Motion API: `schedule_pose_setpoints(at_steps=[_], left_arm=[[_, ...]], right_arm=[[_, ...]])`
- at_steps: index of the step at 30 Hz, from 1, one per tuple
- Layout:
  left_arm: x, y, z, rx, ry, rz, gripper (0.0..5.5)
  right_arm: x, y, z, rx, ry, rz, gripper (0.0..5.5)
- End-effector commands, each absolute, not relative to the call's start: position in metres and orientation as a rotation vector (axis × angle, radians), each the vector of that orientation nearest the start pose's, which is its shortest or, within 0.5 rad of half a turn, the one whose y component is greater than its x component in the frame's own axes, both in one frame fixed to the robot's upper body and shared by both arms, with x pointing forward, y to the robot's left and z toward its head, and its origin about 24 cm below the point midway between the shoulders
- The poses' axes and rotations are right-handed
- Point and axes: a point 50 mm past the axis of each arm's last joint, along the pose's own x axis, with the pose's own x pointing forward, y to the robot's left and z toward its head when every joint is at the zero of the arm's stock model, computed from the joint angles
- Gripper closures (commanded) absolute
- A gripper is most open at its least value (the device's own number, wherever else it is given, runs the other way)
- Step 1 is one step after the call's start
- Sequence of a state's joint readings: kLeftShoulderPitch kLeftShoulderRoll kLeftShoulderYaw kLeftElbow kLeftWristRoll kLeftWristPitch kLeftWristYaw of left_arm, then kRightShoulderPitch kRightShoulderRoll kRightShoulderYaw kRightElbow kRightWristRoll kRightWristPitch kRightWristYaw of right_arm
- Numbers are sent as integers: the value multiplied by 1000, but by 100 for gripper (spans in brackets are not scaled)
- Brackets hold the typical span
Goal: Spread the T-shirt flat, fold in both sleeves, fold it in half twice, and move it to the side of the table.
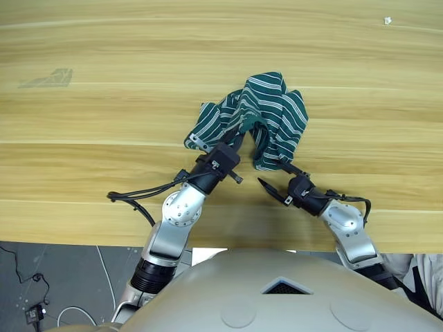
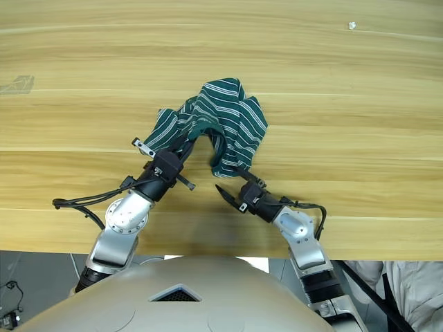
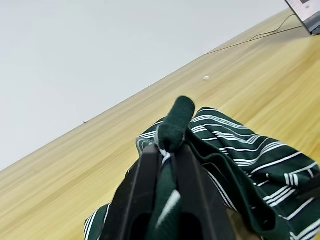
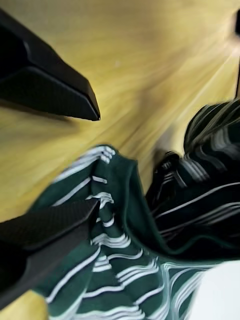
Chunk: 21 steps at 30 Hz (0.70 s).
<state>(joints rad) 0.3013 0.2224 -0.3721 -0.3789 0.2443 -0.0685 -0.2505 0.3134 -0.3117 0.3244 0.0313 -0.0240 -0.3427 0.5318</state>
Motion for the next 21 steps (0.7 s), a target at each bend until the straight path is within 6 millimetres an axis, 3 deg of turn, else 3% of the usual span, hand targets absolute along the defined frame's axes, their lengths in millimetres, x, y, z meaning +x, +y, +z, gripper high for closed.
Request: schedule_pose_setpoints(at_steps=[1,9,14,21], left_arm=[[174,91,62,357,-135,-609,547],[173,88,60,365,-135,-627,547],[173,87,60,371,-134,-630,547],[172,85,60,367,-136,-636,547]], right_arm=[[157,-120,-30,-224,167,792,261],[146,-99,-36,-186,153,874,261],[137,-98,-36,-221,180,952,261],[155,-111,-34,-280,179,820,261]])
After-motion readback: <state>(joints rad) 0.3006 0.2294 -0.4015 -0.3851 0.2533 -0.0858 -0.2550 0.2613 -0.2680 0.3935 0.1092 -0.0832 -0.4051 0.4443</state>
